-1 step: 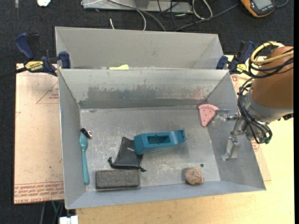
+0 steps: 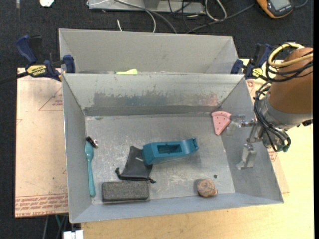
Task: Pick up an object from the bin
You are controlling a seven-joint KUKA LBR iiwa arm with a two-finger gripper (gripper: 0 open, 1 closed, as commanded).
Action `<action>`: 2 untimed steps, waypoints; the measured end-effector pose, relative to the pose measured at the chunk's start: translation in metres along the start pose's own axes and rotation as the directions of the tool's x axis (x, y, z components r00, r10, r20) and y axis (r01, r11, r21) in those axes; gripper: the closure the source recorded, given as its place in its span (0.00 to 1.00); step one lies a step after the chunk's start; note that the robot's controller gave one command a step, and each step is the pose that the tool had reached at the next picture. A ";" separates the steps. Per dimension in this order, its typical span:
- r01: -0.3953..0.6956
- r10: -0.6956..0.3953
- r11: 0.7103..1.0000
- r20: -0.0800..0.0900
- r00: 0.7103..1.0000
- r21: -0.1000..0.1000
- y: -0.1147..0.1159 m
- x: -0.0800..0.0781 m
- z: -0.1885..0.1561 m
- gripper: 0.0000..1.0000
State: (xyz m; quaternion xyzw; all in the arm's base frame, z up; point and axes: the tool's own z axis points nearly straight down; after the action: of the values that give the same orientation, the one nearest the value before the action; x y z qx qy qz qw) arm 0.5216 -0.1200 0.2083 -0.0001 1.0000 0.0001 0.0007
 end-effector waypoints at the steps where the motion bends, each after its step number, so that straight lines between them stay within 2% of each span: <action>1: 0.145 -0.145 0.989 0.002 0.989 0.000 0.031 0.014 0.049 0.00; 2: 0.108 -0.108 0.994 0.007 0.994 0.002 0.084 -0.004 0.052 0.00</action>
Offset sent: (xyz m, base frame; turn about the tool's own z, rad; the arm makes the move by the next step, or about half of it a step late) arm 0.0056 0.0850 -0.0497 -0.1092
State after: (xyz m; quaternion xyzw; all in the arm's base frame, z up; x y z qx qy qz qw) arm 0.5260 -0.0365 0.1567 -0.0543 0.9985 -0.0006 0.0040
